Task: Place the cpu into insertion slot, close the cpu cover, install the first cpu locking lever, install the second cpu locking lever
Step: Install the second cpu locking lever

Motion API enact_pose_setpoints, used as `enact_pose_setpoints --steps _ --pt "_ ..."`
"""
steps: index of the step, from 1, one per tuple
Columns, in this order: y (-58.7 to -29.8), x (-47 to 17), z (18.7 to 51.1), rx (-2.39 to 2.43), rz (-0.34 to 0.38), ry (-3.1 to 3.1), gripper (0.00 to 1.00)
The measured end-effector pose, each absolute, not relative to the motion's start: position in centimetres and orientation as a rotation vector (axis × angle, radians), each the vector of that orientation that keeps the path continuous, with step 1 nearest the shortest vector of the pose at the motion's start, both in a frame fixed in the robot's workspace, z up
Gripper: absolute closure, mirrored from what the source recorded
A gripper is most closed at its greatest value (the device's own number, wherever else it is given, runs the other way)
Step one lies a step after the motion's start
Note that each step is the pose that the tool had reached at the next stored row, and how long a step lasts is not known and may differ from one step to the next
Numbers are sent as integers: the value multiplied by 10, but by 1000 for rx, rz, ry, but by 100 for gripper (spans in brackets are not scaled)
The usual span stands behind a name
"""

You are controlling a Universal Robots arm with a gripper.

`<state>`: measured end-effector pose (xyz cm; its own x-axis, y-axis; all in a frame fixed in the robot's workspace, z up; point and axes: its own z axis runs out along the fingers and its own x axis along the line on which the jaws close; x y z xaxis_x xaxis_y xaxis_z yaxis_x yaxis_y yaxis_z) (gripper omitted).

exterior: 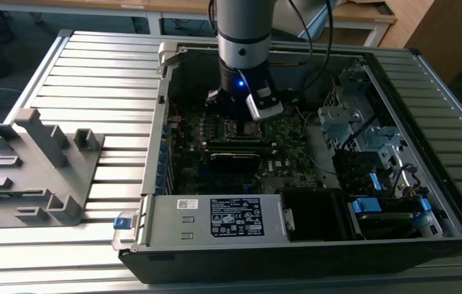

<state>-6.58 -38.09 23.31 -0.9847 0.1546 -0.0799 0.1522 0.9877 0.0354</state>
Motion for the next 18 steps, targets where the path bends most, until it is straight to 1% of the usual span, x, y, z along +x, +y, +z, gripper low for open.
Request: enact_pose_setpoints --steps 18 --pt "-381 -72 227 236 45 3050 89"
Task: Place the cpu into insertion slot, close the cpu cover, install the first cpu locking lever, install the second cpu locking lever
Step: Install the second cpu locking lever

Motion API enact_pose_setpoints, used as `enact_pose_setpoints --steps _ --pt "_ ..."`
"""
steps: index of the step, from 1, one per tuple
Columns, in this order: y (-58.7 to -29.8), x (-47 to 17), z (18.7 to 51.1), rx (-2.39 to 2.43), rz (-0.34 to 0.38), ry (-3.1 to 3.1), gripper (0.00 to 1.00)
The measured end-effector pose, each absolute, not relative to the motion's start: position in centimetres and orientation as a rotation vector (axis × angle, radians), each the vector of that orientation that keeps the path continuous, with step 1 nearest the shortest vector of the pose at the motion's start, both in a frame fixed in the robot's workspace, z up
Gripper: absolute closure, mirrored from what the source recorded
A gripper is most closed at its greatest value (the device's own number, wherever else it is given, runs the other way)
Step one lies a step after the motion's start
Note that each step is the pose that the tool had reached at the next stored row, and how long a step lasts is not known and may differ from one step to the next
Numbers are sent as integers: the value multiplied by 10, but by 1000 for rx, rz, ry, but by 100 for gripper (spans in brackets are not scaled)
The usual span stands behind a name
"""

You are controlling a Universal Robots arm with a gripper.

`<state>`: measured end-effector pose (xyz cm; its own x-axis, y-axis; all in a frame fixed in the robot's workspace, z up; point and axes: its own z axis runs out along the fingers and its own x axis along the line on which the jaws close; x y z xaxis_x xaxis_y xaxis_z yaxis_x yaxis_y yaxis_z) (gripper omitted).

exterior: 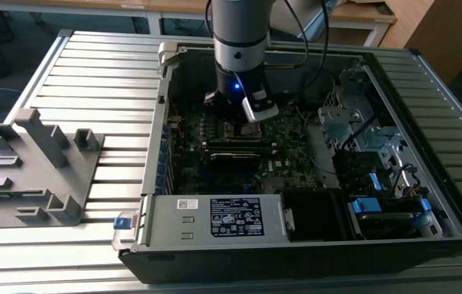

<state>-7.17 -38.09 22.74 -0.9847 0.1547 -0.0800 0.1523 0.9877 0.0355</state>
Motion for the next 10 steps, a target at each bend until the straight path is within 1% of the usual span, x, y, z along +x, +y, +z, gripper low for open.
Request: enact_pose_setpoints --steps 10 --pt "-381 -79 224 238 45 3049 89"
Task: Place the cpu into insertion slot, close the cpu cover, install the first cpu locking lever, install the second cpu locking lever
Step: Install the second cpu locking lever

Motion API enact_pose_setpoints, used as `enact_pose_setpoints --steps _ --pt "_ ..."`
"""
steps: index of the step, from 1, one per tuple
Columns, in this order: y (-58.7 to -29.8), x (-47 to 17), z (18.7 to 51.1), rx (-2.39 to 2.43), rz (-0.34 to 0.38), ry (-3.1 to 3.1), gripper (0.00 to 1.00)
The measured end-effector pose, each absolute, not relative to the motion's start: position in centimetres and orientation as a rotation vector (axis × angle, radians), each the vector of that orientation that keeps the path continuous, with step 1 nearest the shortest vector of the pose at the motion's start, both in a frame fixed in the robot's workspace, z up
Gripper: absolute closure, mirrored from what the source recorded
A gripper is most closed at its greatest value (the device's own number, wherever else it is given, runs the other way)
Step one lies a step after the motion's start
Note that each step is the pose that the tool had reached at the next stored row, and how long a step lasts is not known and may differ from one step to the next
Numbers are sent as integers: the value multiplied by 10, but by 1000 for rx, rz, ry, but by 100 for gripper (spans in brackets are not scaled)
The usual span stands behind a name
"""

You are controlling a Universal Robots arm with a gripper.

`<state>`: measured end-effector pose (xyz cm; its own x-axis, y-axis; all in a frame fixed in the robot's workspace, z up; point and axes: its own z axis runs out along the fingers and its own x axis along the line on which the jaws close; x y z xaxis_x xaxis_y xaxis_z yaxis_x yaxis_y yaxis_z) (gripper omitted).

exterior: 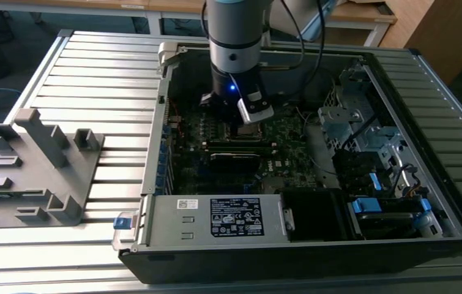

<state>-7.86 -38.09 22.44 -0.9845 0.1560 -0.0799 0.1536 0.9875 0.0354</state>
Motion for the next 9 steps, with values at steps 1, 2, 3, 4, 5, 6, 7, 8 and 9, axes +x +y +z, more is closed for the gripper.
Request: enact_pose_setpoints --steps 1,2,3,4,5,6,7,8,9 --pt "-381 -80 224 239 45 3049 89" --pt "-381 -81 223 240 45 3049 89" --pt "-381 -82 223 242 44 3049 89" --pt "-381 -83 222 244 44 3049 89" --pt "-381 -84 221 246 44 3049 89" --pt "-381 -85 220 248 44 3049 89" --pt "-381 -86 219 250 43 3048 89" --pt "-381 -87 218 252 43 3048 89" --pt "-381 -87 218 252 43 3048 89"
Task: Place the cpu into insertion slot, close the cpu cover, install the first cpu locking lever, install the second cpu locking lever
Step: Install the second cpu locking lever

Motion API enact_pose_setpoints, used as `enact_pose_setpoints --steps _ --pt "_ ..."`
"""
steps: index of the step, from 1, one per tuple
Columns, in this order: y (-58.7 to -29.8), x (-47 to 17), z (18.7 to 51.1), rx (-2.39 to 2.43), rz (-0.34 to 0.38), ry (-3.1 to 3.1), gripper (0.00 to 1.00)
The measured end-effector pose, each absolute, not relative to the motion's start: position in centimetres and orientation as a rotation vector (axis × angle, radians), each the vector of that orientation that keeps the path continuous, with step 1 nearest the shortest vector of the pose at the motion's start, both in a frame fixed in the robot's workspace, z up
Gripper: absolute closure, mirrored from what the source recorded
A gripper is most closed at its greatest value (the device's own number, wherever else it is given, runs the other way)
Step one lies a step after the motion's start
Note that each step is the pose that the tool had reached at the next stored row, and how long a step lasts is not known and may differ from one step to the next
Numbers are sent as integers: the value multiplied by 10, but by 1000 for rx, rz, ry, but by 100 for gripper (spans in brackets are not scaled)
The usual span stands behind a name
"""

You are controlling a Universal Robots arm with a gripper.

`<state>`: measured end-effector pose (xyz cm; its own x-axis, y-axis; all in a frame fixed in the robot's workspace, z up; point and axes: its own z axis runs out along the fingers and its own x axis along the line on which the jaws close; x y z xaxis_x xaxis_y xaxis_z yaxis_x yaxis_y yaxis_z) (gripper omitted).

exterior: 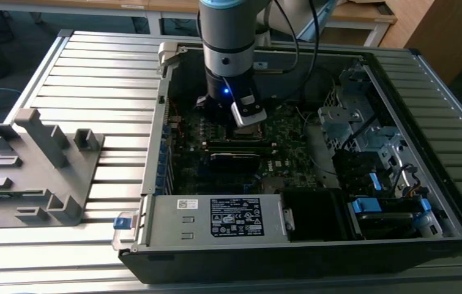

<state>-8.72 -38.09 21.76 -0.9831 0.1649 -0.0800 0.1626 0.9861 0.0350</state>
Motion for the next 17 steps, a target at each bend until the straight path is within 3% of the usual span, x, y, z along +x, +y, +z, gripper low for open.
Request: enact_pose_setpoints --steps 17 --pt "-381 -93 212 254 43 3048 89"
